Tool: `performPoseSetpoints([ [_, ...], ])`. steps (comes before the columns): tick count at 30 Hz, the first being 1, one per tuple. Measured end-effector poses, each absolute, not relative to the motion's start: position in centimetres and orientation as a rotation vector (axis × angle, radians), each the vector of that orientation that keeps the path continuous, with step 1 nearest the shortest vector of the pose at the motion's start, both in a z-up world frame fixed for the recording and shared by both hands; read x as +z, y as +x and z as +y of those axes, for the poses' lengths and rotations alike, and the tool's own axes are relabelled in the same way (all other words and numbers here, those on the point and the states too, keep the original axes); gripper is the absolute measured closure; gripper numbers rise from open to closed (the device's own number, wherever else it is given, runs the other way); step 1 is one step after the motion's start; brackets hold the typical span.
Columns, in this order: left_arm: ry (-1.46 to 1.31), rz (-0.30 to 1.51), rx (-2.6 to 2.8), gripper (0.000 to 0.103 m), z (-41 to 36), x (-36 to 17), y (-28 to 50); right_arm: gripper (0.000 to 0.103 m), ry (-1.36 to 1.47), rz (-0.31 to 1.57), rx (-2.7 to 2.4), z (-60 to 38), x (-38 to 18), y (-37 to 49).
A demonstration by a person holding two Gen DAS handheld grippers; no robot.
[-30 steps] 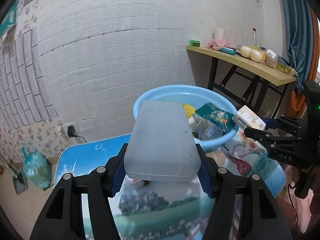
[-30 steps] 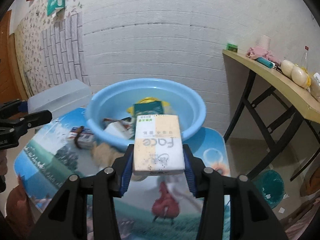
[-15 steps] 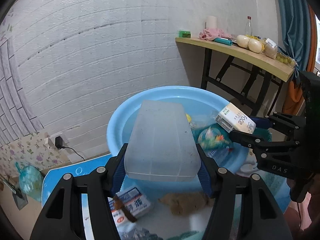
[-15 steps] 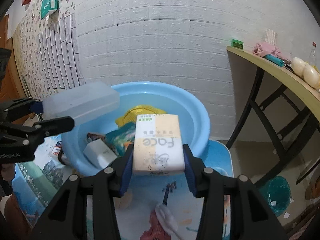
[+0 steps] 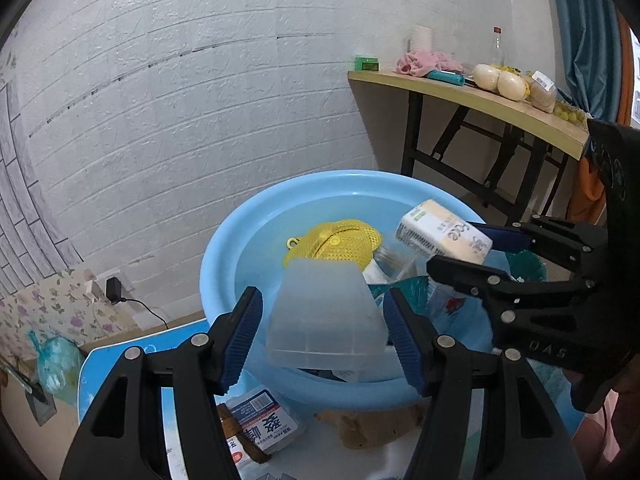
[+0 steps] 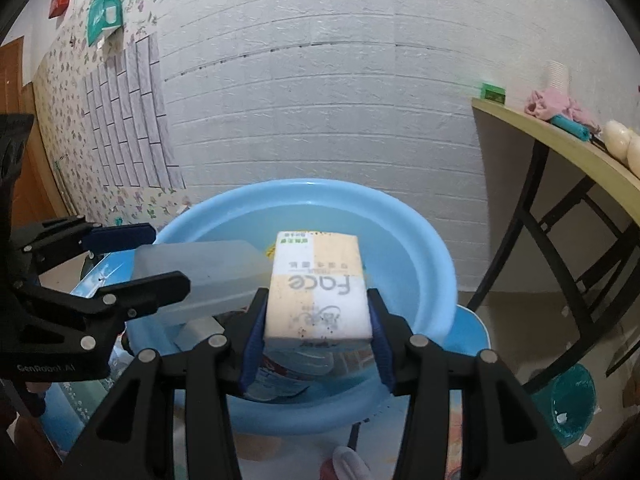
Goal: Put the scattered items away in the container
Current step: 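Carry the tissue pack and clear box over the basin and release both, then withdraw both grippers from the basin back over the table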
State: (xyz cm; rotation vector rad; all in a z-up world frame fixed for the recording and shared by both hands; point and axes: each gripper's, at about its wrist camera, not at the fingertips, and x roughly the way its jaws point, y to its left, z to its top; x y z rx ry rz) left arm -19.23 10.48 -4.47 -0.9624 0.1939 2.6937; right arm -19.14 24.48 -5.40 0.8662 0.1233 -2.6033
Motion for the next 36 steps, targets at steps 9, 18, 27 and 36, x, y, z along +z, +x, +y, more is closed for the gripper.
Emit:
performPoseSetpoints([
  [9,-0.960,0.166,2.767,0.023,8.1,-3.8,-17.6,0.043,0.834,0.124,-2.583,24.3,-4.8,-17.8],
  [18,-0.996,0.122,2.874,0.004,4.4,-4.4,-15.4,0.043,0.831,0.106,-2.612,25.6,-4.3,-16.2],
  [27,-1.151,0.078,2.879,0.004,1.8,-7.6,-13.7,0.043,0.898,0.080,-2.653,27.5,-5.2,-14.3],
  [36,-1.280,0.011,2.869,0.004,1.1,-10.0,-13.1,0.043,0.994,0.073,-2.681,29.2,-7.0,-12.8],
])
